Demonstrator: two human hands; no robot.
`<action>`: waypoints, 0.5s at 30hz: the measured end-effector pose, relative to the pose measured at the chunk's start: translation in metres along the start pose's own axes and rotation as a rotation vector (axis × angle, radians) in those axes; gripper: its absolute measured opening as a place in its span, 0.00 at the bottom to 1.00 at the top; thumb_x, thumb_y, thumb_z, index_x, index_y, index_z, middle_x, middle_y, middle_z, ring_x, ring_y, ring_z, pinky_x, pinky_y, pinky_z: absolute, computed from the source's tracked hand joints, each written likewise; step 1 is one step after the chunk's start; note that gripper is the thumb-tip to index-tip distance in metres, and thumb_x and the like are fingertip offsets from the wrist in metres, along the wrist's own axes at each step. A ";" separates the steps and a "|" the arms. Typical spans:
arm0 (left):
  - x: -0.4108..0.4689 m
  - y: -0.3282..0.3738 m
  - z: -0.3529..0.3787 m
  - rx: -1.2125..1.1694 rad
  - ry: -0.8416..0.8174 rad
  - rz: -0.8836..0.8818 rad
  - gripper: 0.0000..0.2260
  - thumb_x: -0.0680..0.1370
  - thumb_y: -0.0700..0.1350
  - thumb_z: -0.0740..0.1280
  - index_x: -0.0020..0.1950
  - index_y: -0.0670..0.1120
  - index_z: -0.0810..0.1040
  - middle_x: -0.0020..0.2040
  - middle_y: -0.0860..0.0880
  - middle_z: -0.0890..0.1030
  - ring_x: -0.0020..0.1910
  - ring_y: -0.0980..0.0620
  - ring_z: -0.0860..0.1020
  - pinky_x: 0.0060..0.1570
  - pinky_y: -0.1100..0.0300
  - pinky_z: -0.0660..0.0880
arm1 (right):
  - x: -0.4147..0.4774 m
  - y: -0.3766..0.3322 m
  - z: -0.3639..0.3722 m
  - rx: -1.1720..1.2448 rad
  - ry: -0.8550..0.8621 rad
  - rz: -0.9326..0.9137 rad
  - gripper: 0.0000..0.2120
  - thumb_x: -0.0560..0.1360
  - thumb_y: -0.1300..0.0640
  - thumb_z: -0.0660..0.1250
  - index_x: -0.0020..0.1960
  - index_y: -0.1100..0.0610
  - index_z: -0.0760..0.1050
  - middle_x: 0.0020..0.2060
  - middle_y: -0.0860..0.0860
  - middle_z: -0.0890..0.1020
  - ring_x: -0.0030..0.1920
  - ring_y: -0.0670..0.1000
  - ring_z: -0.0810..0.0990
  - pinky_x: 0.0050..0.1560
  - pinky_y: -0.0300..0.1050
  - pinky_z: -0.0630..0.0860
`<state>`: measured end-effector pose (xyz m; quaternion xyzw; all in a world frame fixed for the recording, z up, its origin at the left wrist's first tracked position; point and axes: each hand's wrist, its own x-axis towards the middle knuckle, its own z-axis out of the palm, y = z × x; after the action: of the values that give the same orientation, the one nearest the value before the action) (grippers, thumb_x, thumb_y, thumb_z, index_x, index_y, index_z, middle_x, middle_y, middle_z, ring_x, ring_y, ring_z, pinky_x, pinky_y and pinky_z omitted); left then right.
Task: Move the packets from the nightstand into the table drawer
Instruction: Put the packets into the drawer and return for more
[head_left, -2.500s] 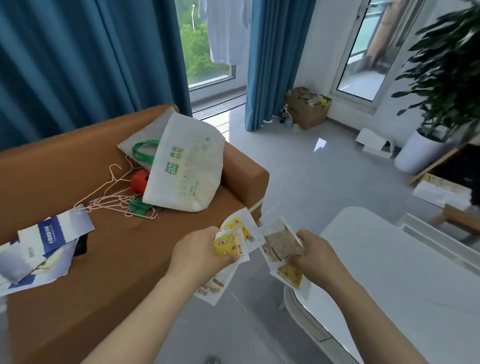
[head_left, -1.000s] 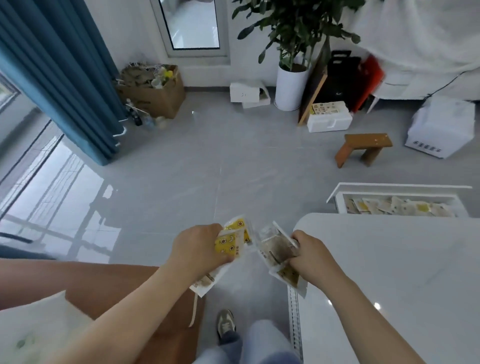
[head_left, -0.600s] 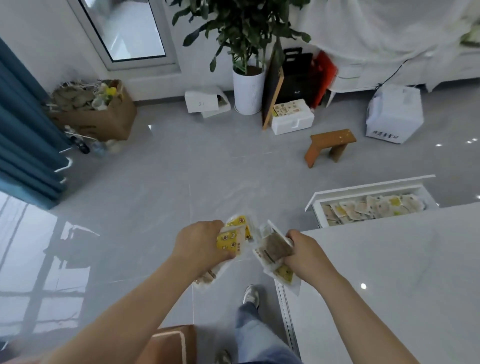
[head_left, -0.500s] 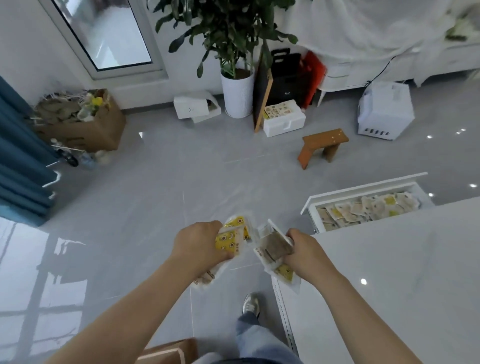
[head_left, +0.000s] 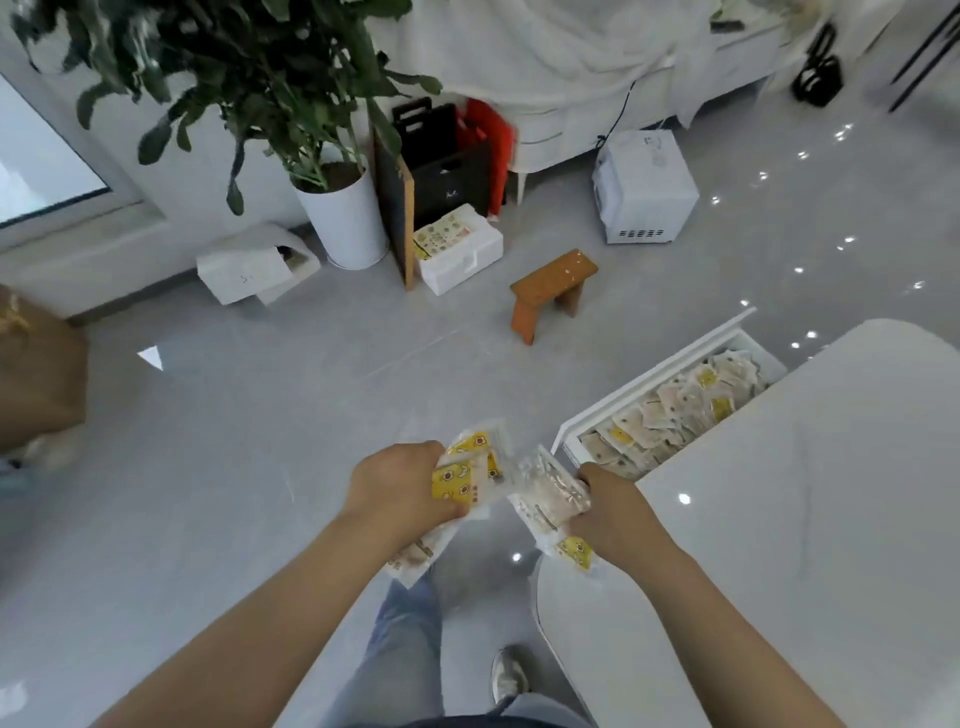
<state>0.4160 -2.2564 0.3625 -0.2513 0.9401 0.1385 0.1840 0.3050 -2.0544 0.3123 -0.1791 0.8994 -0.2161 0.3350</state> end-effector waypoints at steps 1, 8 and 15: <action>0.016 -0.004 -0.005 0.010 -0.011 0.027 0.16 0.69 0.63 0.68 0.45 0.54 0.68 0.41 0.56 0.74 0.41 0.54 0.72 0.37 0.60 0.67 | 0.008 -0.006 -0.001 0.008 0.009 0.022 0.06 0.68 0.66 0.63 0.41 0.57 0.68 0.37 0.53 0.78 0.38 0.53 0.77 0.37 0.46 0.72; 0.117 -0.033 -0.052 0.075 -0.061 0.242 0.16 0.70 0.62 0.68 0.46 0.54 0.67 0.42 0.56 0.73 0.42 0.54 0.71 0.38 0.60 0.67 | 0.057 -0.053 -0.010 0.095 0.075 0.195 0.08 0.69 0.64 0.62 0.42 0.53 0.66 0.36 0.48 0.74 0.36 0.48 0.73 0.29 0.38 0.63; 0.203 -0.012 -0.084 0.153 -0.121 0.444 0.16 0.70 0.62 0.68 0.45 0.53 0.68 0.40 0.56 0.73 0.41 0.54 0.72 0.33 0.61 0.65 | 0.092 -0.072 -0.032 0.159 0.159 0.365 0.10 0.69 0.61 0.64 0.42 0.50 0.64 0.35 0.46 0.72 0.38 0.52 0.72 0.29 0.40 0.62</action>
<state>0.2350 -2.3816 0.3509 -0.0149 0.9673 0.1187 0.2235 0.2308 -2.1497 0.3225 0.0313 0.9207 -0.2356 0.3096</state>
